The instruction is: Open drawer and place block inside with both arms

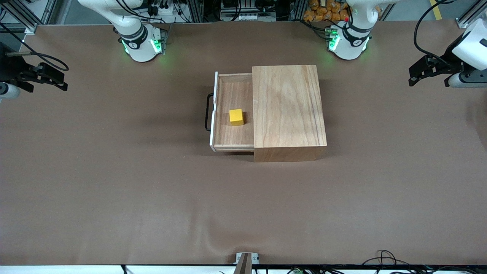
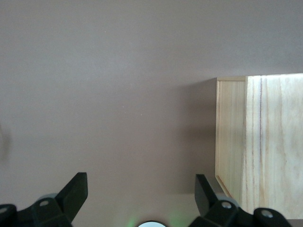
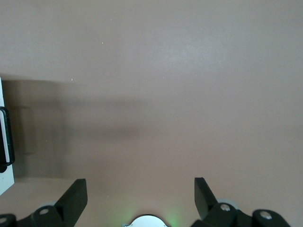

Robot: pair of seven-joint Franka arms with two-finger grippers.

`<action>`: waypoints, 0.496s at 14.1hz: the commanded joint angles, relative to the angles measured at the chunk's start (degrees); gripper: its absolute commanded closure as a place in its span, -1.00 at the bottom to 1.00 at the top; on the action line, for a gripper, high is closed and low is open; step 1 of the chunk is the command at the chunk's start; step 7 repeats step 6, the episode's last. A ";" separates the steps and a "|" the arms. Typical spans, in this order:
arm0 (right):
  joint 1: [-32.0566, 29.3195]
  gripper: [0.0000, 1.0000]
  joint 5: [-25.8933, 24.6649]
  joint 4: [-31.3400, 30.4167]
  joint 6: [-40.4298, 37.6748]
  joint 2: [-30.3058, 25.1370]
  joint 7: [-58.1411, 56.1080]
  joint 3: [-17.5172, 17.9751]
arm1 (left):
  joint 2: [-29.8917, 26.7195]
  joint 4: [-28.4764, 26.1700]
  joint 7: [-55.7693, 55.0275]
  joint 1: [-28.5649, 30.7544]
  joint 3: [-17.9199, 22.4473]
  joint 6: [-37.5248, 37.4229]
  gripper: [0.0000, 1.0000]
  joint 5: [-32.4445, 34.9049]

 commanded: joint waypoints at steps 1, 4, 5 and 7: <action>-0.98 -1.00 -0.25 -0.49 -1.20 -1.74 -0.46 0.36 | -1.23 -0.68 0.95 0.57 -0.39 0.86 -1.00 -1.18; -0.81 -1.00 -0.07 -0.49 -0.33 -1.65 -0.37 -0.43 | -0.61 0.90 1.13 0.66 -0.30 0.77 -1.00 -1.18; -0.46 -1.00 0.10 -0.58 0.90 -1.56 -0.37 -1.30 | -0.17 1.25 1.13 0.75 -0.30 0.77 -1.00 -1.18; -0.28 -1.00 0.28 -0.58 1.61 -1.39 -0.37 -2.18 | -0.08 1.34 1.13 0.75 -0.30 0.77 -1.00 -1.09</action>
